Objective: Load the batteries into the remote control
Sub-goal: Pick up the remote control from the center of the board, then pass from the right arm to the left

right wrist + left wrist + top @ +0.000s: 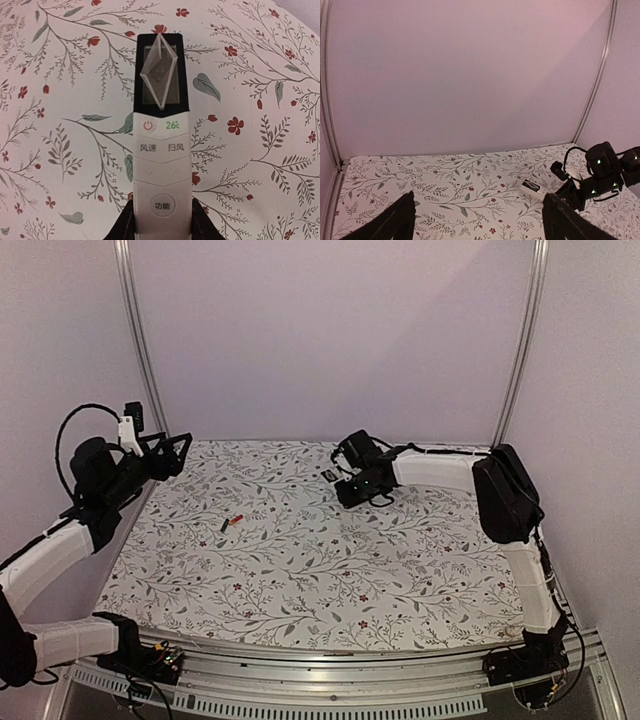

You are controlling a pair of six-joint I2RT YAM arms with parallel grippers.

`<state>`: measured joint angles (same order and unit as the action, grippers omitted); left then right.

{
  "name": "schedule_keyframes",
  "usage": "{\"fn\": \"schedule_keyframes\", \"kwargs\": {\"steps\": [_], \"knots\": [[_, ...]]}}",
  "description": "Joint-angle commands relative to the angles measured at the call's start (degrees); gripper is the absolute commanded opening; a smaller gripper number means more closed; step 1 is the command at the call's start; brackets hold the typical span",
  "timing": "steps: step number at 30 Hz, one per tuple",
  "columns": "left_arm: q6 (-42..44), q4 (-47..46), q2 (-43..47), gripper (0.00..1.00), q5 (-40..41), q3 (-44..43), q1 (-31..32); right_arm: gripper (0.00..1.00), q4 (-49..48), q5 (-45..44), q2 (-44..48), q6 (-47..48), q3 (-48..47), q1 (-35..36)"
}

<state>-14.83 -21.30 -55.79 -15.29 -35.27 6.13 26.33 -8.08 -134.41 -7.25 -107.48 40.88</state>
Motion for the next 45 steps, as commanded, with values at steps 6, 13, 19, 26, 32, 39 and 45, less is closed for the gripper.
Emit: {"fn": "schedule_keyframes", "kwargs": {"steps": [6, 13, 19, 26, 32, 39, 45], "knots": [[-3.3, -15.9, 0.5, 0.93, -27.8, 3.6, 4.5, 0.10, -24.1, 44.9, 29.7, 13.9, 19.8, 0.6], [-6.0, -22.8, -2.1, 0.95, -38.8, 2.5, 11.9, 0.03, -36.8, 54.5, 33.2, 8.0, 22.2, 4.4], [-2.1, -17.9, -0.6, 0.98, -30.5, -2.9, 17.6, 0.00, -37.8, 56.1, 32.1, 9.1, 20.6, 7.5], [-6.9, -17.7, -5.7, 0.92, -27.7, -6.0, 19.9, 0.00, -38.0, 56.6, 31.0, 10.1, 19.8, 9.6], [-7.6, -18.8, -8.5, 0.73, -27.1, -7.9, 23.7, 0.00, -37.2, 56.7, 31.0, 10.0, 19.9, 9.6], [-8.7, -19.5, -7.6, 0.44, -22.1, -7.6, 28.4, 0.00, -34.1, 55.8, 32.0, 12.7, 19.8, 9.6], [-7.5, -18.0, -6.2, 0.00, -18.7, -7.4, 31.8, 0.05, -32.8, 55.5, 32.9, 13.3, 19.4, 9.6]]}}
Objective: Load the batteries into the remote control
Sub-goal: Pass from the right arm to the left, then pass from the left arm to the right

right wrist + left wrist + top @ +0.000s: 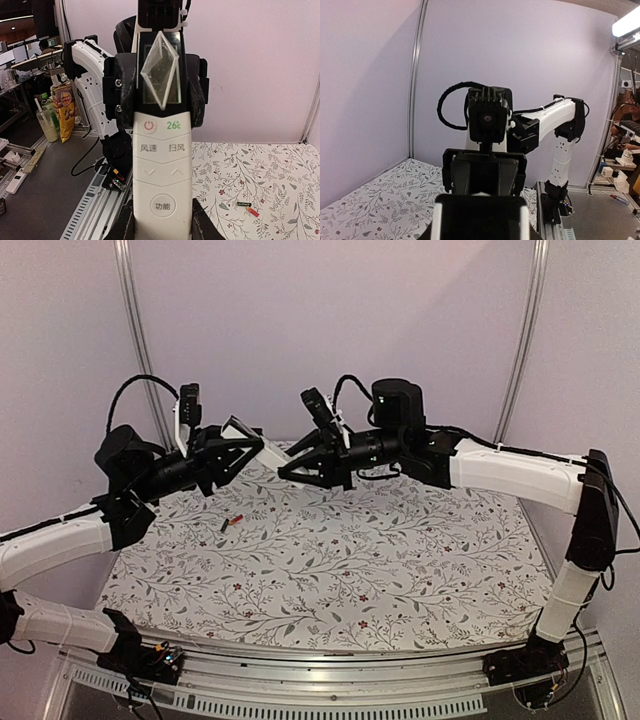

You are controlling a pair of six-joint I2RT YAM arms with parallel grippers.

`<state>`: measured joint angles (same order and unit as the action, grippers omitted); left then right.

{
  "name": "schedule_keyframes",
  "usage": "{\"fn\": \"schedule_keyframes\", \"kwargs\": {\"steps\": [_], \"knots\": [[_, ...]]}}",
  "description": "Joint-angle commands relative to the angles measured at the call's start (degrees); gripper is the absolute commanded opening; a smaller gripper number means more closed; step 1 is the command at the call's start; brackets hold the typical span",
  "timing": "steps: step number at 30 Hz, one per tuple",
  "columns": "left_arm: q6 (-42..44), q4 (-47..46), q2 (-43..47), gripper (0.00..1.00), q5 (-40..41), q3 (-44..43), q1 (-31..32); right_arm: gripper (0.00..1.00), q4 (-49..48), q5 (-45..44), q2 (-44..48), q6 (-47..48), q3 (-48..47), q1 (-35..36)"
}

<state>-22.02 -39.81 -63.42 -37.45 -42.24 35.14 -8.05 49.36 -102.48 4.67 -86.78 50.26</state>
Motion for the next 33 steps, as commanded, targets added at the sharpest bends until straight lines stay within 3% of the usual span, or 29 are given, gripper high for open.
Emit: {"fn": "schedule_keyframes", "kwargs": {"steps": [1, 4, 8, 14, 18, 26, 31, 33], "knots": [[-0.7, 1.2, 1.8, 0.00, 4.9, -0.5, 3.1, 0.21, 1.6, -3.0, 1.3, 1.4, -1.2, 0.2], [-3.6, 3.8, 3.3, 0.00, 12.6, -0.4, 4.1, 0.70, 1.5, -10.0, 3.1, 1.1, -0.3, 0.2], [-12.2, 12.9, 5.2, 0.00, 29.3, -1.7, 5.7, 0.86, 0.1, -27.9, 6.8, 2.4, 2.9, 2.8], [-17.0, 18.8, 6.6, 0.00, 33.4, -3.7, 9.9, 0.87, -1.7, -53.3, 9.5, 14.0, 5.5, 12.8], [-17.7, 20.3, 7.4, 0.00, 35.6, -4.1, 11.5, 0.86, 0.7, -62.7, 7.6, 18.7, 2.3, 15.7], [-17.5, 21.2, 8.1, 0.00, 36.2, -4.3, 12.7, 0.64, 6.5, -70.6, 2.0, 20.1, -5.6, 16.8], [-15.2, 22.0, 8.9, 0.00, 37.0, -5.2, 12.7, 0.68, 9.2, -68.9, 1.7, 20.1, -5.9, 16.9], [-14.5, 23.2, 9.0, 0.00, 37.3, -5.7, 12.7, 0.64, 10.3, -69.1, 1.7, 19.5, -6.0, 17.0]]}}
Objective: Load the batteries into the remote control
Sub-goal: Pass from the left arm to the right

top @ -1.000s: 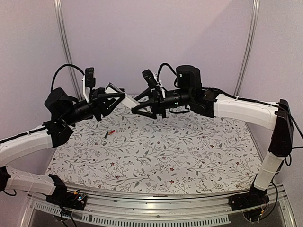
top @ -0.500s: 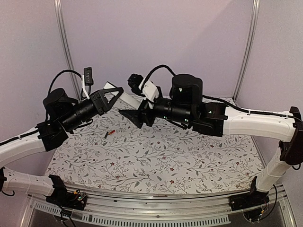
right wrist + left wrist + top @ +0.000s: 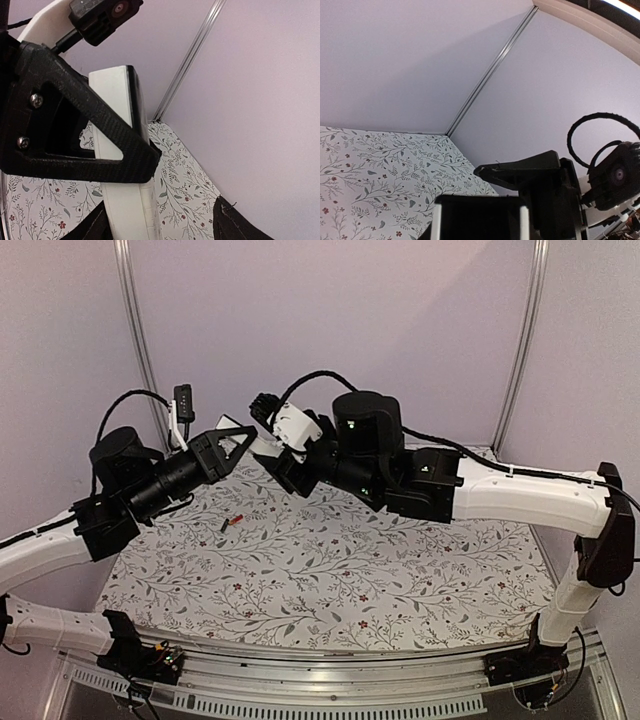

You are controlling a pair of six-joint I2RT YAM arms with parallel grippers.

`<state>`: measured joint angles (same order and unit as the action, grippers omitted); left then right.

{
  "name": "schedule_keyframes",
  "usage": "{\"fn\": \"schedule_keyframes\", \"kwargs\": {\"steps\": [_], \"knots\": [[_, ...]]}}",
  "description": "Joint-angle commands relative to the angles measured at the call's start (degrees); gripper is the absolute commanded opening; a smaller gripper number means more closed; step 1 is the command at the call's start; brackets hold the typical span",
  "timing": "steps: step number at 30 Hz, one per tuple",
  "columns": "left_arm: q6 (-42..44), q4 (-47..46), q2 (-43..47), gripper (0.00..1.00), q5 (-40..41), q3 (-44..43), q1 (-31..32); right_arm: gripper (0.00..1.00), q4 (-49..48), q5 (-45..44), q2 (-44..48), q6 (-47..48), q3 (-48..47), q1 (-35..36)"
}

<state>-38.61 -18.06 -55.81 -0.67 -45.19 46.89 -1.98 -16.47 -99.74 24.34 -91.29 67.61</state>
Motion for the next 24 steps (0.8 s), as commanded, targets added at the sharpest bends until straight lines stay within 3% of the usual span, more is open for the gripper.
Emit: {"fn": "schedule_keyframes", "kwargs": {"steps": [1, 10, 15, 16, 17, 18, 20, 22, 24], "knots": [[2.4, 1.9, 1.4, 0.00, 0.5, -3.0, 1.0, 0.61, 4.4, -3.9, -1.3, -0.5, -1.6, -0.4], [3.3, 2.7, 3.3, 0.00, 0.6, -2.1, 0.9, 0.30, 7.9, -5.5, -3.7, -0.8, -4.8, -0.4], [3.9, 2.3, 4.7, 0.01, 0.5, -1.3, 0.9, 0.12, 10.6, -1.2, -3.1, -1.9, -6.3, -0.4], [4.8, 2.3, 5.3, 0.09, 0.1, -1.1, 0.8, 0.07, 11.9, 0.1, -2.9, -2.0, -7.1, -0.4], [5.8, 2.1, 5.9, 0.25, -0.4, -0.8, 0.8, 0.02, 13.5, 1.5, -3.0, -2.5, -8.1, -0.4], [7.0, 1.8, 6.6, 0.44, -0.9, -0.4, 0.9, 0.00, 14.9, 3.4, -3.2, -3.0, -9.0, -0.4], [10.2, 1.3, 8.5, 0.70, -1.7, 0.8, 0.8, 0.00, 17.7, 7.8, -3.0, -3.5, -10.2, -0.6], [13.5, 1.7, 10.9, 0.84, -1.4, 2.0, 0.8, 0.00, 19.7, 14.0, -2.4, -4.2, -11.0, -1.4], [16.8, 1.9, 13.8, 0.88, -1.5, 3.7, 0.8, 0.00, 21.4, 24.5, -1.4, -5.7, -11.4, -4.0]]}}
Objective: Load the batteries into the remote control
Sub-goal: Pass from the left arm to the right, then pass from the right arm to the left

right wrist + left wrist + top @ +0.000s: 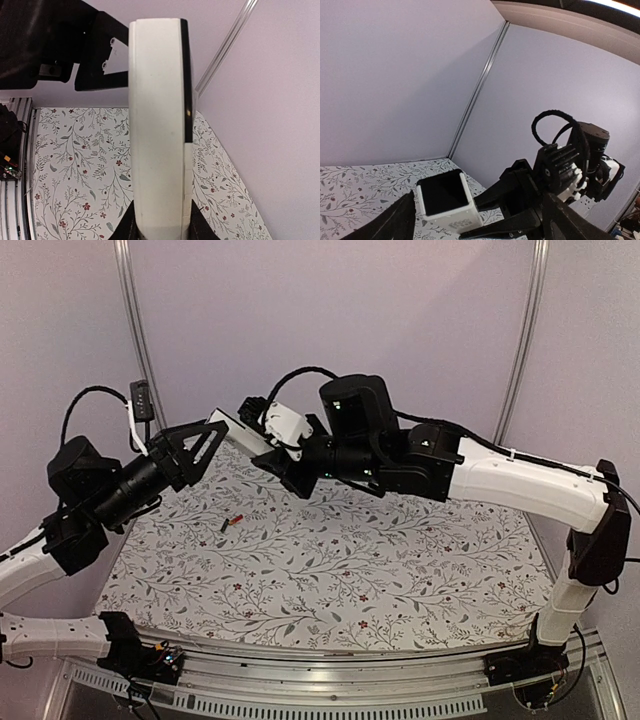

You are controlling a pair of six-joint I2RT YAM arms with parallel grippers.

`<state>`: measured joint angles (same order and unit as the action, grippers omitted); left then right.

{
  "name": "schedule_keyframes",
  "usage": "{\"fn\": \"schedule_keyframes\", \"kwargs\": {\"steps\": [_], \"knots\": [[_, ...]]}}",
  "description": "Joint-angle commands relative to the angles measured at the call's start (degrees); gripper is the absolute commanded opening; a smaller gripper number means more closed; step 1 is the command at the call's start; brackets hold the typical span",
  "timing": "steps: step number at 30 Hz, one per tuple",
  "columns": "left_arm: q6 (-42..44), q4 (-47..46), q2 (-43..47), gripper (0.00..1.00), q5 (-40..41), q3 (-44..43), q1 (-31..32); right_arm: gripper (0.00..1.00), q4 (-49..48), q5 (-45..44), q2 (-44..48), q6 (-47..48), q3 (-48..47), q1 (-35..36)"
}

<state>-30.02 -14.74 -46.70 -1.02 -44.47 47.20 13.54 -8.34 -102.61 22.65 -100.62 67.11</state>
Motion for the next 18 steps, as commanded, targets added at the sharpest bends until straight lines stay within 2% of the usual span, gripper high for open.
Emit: {"fn": "schedule_keyframes", "kwargs": {"steps": [1, 4, 6, 11, 18], "knots": [[9.6, -1.8, 6.3, 0.88, -1.5, 4.1, 0.5, 0.00, 6.5, 23.2, 2.3, -4.9, -2.1, -5.2], [12.5, -2.6, 9.5, 0.88, -2.1, 6.8, 0.6, 0.00, 7.3, 40.1, 3.7, -6.2, -1.6, -8.6], [12.1, -1.8, 8.9, 0.85, -1.1, 6.5, 0.6, 0.00, 8.0, 44.4, 4.0, -5.4, -1.7, -8.9], [14.7, -3.5, 3.5, 0.80, -16.8, 3.6, 0.7, 0.00, 8.5, 48.4, 3.6, -4.5, -1.6, -9.4], [16.8, -7.4, -1.1, 0.81, -15.2, 2.7, 0.7, 0.00, 10.4, 49.5, 2.8, -2.0, -2.0, -9.5]]}}
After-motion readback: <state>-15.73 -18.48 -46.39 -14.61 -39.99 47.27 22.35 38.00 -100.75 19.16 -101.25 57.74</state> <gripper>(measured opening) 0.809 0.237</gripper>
